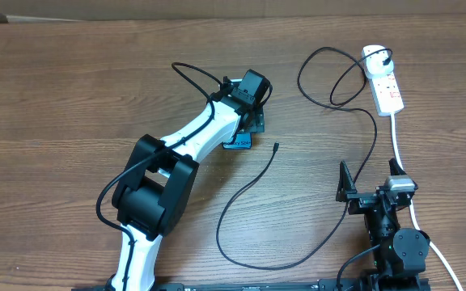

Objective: Plug charger to phone and switch on socket
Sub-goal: 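Lower the left gripper onto the smartphone and close on it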

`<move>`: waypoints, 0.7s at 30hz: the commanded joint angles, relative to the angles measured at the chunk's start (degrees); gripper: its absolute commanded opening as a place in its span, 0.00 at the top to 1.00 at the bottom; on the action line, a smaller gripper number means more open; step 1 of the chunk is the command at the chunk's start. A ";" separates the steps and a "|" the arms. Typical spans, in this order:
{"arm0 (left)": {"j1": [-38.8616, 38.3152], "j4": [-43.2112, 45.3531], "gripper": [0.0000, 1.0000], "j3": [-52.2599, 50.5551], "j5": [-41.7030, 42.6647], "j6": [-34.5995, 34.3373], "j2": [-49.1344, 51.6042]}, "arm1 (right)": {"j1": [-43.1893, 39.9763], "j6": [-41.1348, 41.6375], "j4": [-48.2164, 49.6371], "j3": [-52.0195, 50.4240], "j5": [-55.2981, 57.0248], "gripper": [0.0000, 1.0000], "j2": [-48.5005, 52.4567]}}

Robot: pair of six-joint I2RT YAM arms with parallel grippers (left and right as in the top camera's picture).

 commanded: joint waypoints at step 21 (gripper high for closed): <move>-0.39 0.87 0.00 0.70 -0.20 -1.64 1.90 | 0.26 0.13 0.33 -0.61 0.20 0.00 -0.46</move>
